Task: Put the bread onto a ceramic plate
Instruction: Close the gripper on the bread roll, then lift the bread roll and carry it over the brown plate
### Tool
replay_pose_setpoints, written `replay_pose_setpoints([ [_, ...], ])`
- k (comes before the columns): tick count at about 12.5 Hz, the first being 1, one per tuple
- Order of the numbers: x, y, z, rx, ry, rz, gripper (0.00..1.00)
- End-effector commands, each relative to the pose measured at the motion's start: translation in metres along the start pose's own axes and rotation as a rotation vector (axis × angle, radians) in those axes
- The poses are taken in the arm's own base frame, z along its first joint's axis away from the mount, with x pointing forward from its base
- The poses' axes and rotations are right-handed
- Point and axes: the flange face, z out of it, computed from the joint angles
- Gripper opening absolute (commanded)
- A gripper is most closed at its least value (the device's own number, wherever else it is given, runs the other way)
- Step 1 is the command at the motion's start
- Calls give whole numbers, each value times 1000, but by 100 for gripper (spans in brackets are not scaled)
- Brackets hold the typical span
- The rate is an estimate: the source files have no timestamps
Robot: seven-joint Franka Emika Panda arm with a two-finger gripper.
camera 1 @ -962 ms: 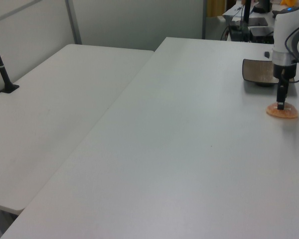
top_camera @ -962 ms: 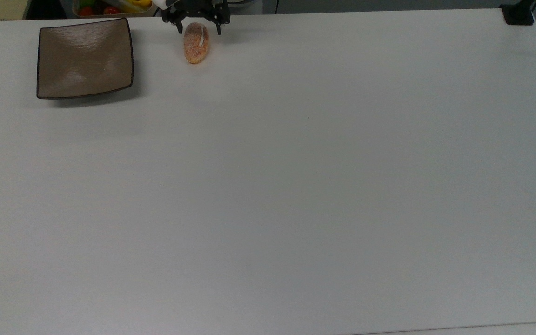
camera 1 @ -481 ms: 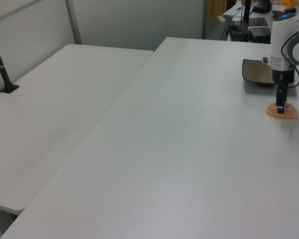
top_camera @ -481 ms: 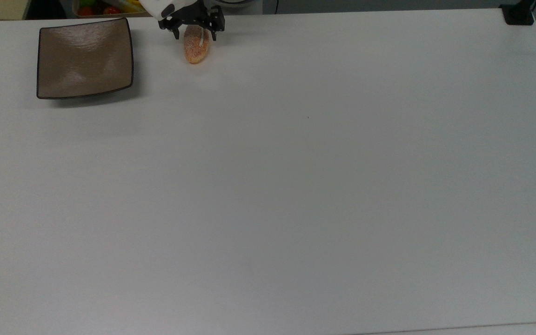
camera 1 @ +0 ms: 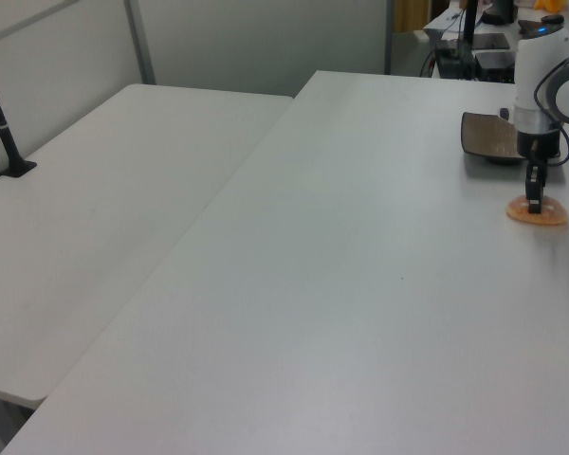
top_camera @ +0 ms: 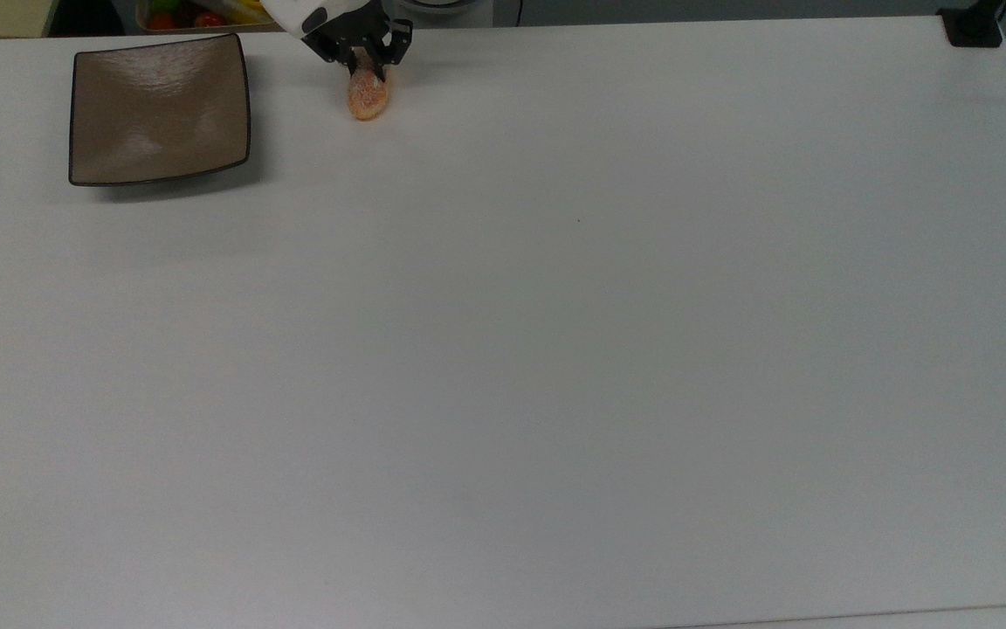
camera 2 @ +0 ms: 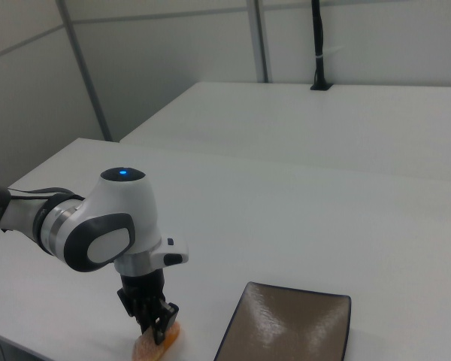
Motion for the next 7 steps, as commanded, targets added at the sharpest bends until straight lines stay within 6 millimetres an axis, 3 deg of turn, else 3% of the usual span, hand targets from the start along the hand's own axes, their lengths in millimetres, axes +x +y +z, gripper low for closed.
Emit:
replay_pose_setpoints([
  [1,6,4,-10,-10,25,-22,28],
  [5,28,3,-57,-16,113,-15,28],
  [7,42,11,-95,0,182,12,29],
])
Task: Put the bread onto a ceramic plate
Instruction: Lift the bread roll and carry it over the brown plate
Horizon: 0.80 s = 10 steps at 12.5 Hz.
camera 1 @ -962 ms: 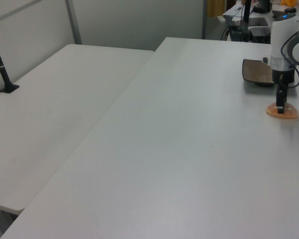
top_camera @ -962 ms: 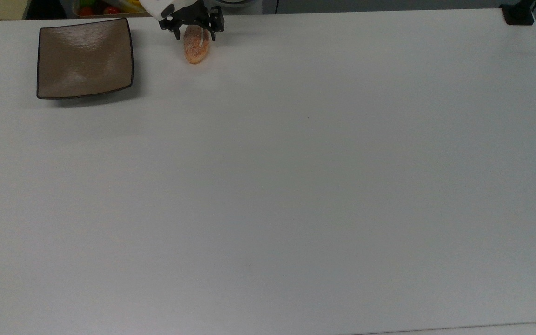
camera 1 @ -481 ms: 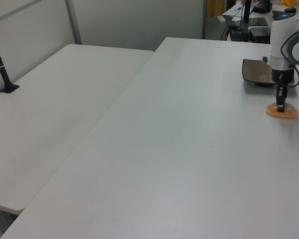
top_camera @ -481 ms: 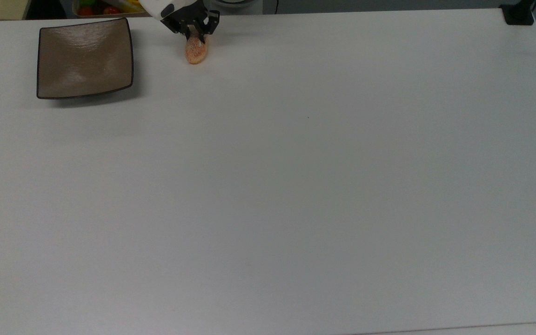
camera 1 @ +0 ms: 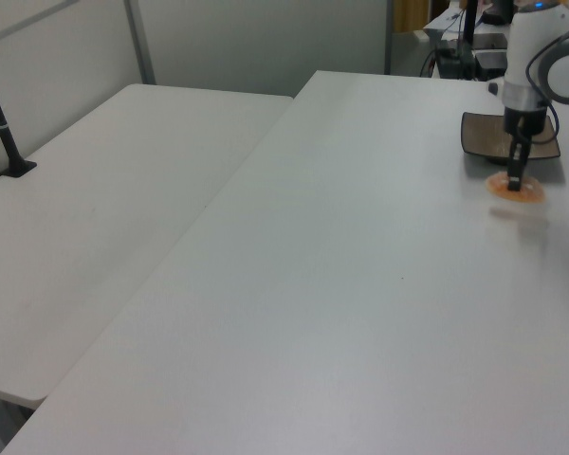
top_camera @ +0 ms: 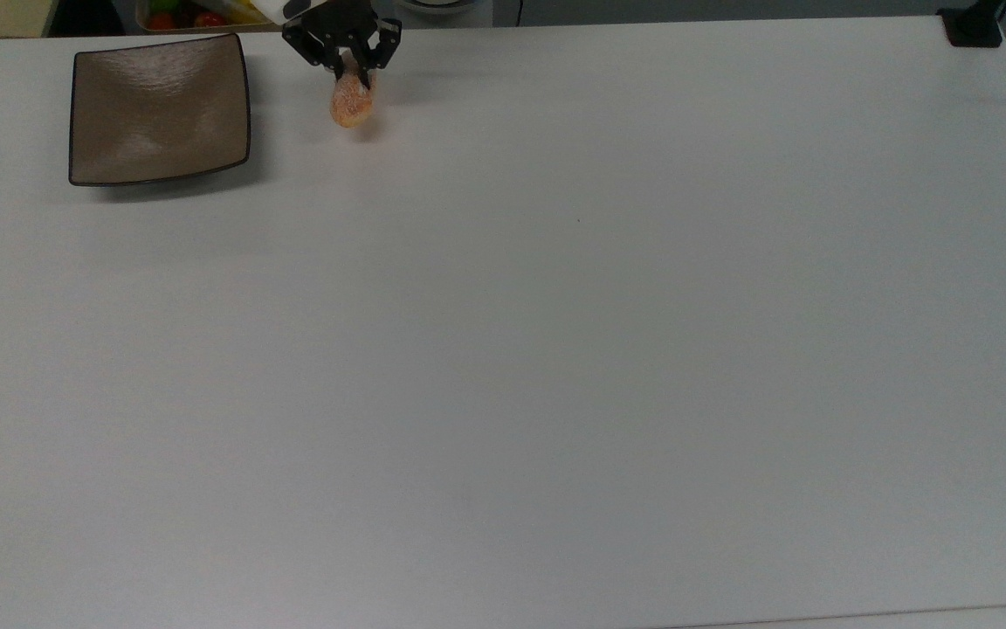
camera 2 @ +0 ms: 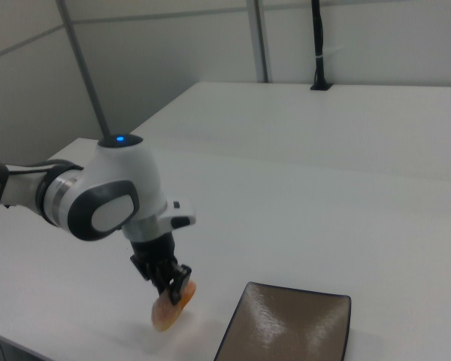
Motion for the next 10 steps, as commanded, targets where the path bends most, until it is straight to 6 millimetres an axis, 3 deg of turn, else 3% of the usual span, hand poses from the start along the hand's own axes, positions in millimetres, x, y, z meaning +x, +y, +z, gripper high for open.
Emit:
replay_pose_setpoints([
  [1,20,15,-45,35,82,38,30],
  [4,18,77,-83,70,117,109,31],
  [8,-13,161,-72,89,124,37,31],
  [10,-15,203,-57,82,100,29,32],
])
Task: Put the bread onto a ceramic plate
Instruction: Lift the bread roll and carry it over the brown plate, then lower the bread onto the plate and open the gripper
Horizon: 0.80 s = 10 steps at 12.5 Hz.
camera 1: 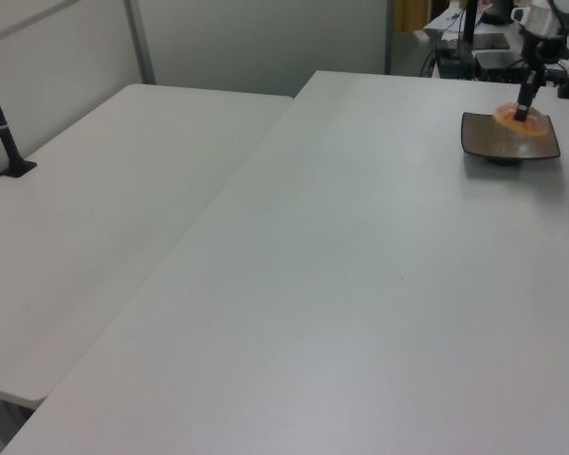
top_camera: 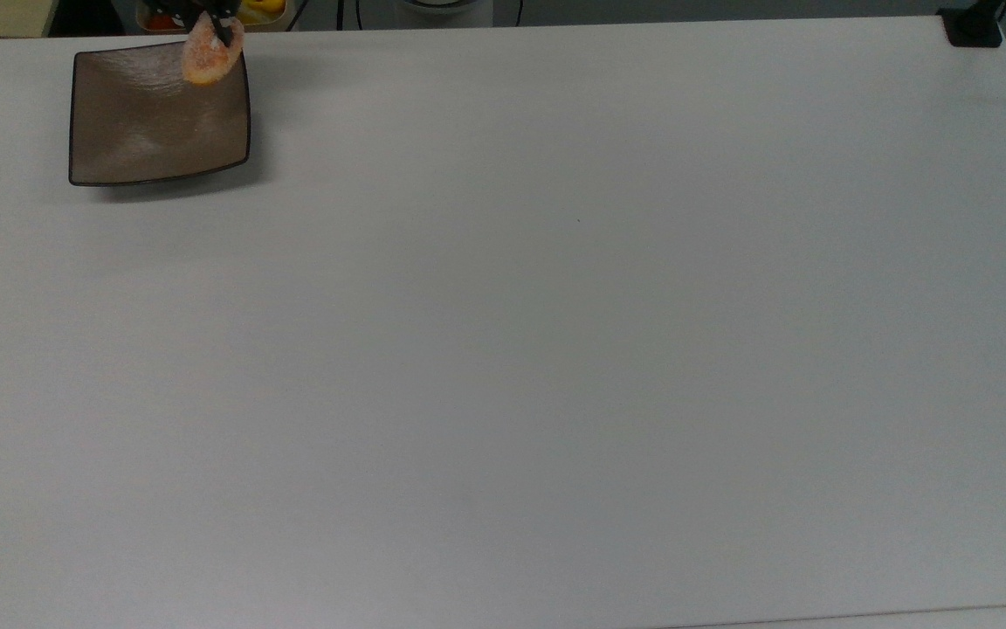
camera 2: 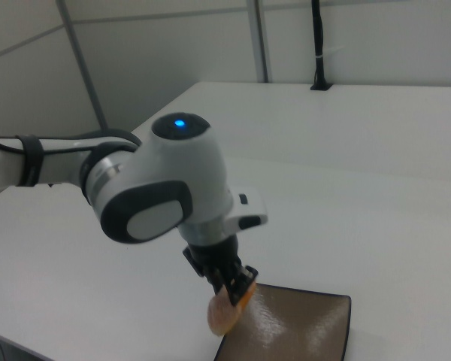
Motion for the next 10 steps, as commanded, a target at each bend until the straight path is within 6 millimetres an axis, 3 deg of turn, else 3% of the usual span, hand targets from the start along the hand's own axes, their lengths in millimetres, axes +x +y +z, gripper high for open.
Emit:
replay_pose_setpoints([
  [1,12,41,15,-4,-44,-24,34],
  [2,21,44,26,-9,-68,-20,36],
  [3,30,48,37,-15,-89,-14,47],
  [4,36,50,45,-20,-96,-11,73],
  [6,39,50,47,-26,-91,-1,100],
  [10,40,47,47,-27,-91,16,100],
])
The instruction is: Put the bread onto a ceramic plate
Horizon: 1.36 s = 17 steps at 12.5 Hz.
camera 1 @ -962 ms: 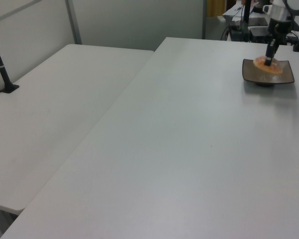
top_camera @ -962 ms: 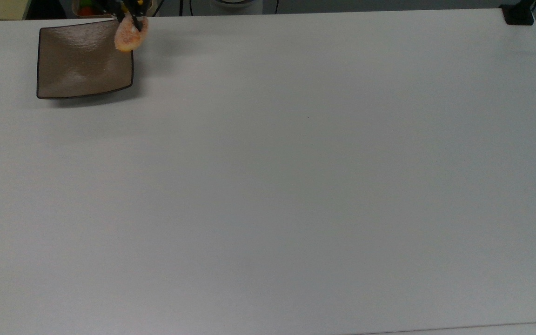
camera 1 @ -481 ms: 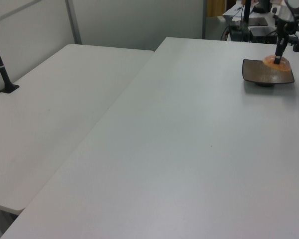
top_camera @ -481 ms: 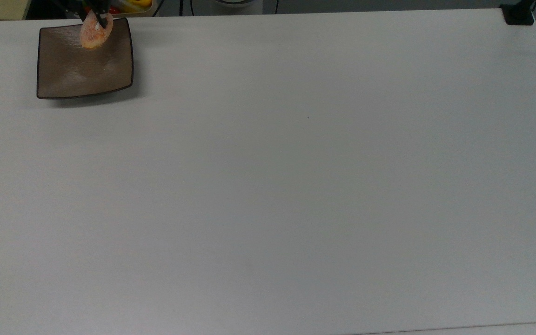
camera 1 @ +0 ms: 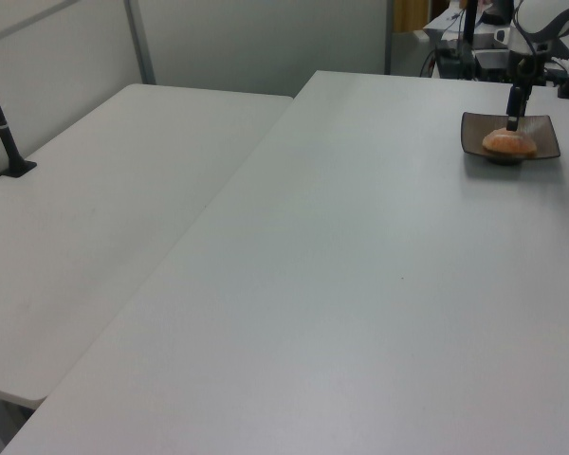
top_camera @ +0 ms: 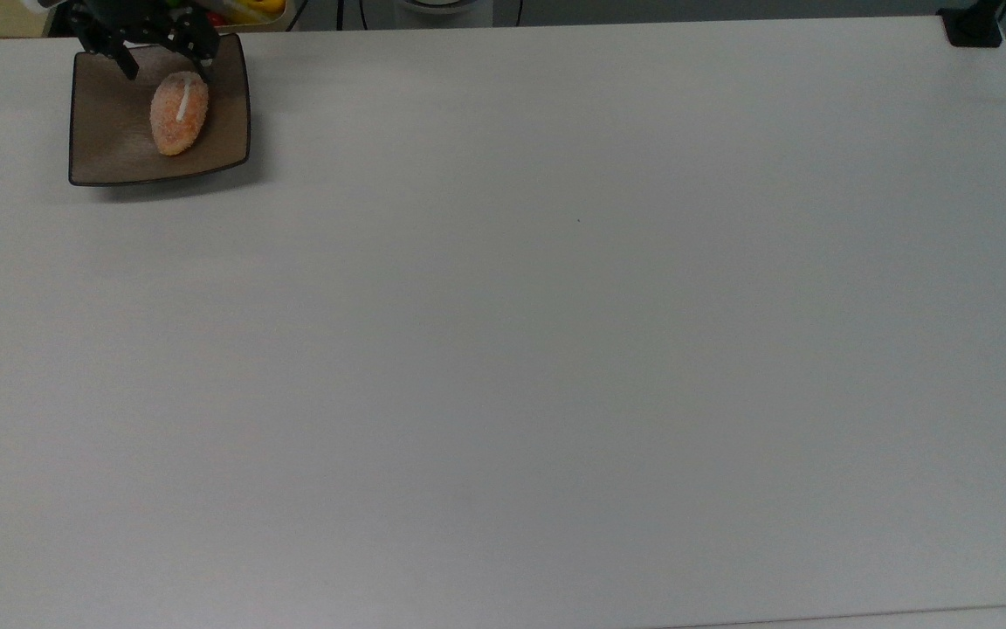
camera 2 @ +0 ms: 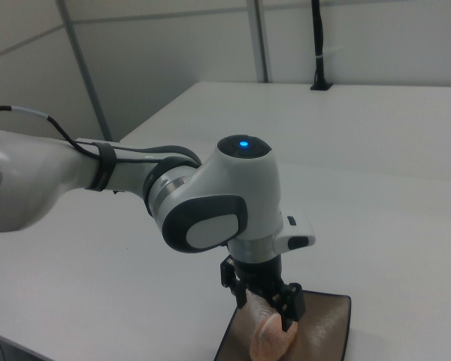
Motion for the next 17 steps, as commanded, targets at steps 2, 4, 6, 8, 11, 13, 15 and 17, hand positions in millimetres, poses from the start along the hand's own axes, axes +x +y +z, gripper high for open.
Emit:
replay_pose_setpoints([
  [2,6,-8,-13,12,29,37,100],
  [4,19,-23,-30,11,36,62,100],
  [6,39,-46,-62,14,28,92,100],
  [8,61,-90,-104,10,38,112,100],
  [11,79,-149,-161,6,53,62,100],
  [13,83,-186,-188,-11,57,36,100],
  [15,78,-228,-213,-12,47,48,100],
  [17,78,-264,-217,-19,59,-21,100],
])
